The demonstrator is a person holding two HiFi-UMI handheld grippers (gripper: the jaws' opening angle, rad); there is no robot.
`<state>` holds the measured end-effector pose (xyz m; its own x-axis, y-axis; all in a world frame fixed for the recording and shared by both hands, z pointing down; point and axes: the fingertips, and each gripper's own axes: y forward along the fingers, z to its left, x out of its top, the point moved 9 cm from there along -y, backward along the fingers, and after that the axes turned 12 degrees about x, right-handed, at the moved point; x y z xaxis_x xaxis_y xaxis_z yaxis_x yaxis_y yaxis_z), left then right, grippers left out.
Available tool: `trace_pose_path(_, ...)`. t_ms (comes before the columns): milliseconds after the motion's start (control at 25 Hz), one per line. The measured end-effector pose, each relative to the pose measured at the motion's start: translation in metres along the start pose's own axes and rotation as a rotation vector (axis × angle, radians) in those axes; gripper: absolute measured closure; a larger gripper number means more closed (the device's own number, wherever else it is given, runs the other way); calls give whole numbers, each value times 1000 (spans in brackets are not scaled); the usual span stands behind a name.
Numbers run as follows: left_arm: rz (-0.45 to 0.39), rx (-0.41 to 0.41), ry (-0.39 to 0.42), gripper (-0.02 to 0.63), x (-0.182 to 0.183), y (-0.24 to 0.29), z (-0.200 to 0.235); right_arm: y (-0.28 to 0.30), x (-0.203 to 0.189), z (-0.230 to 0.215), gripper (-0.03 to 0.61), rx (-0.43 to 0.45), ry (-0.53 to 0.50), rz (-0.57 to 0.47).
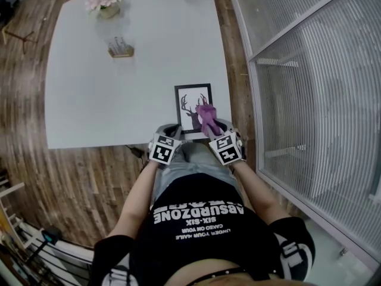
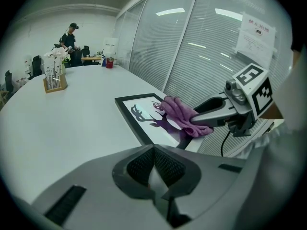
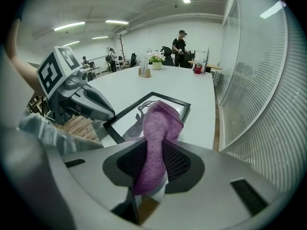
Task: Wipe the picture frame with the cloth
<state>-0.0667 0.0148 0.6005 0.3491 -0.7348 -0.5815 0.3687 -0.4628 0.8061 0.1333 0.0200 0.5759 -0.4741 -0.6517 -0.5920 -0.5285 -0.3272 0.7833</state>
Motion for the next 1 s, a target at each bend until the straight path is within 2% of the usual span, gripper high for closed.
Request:
trace_pose_path(440,-7,-7,-2,598,-1,1,1,8,4,4,466,-4,8,9)
trace_pose_path(680,-14,-3,-2,598,-1,0,1,22,15,15,466,61,41,17)
trace_pose_path(1000,-21,-2,-17,598,-3,1,1,42,28,33,466,111,8,23)
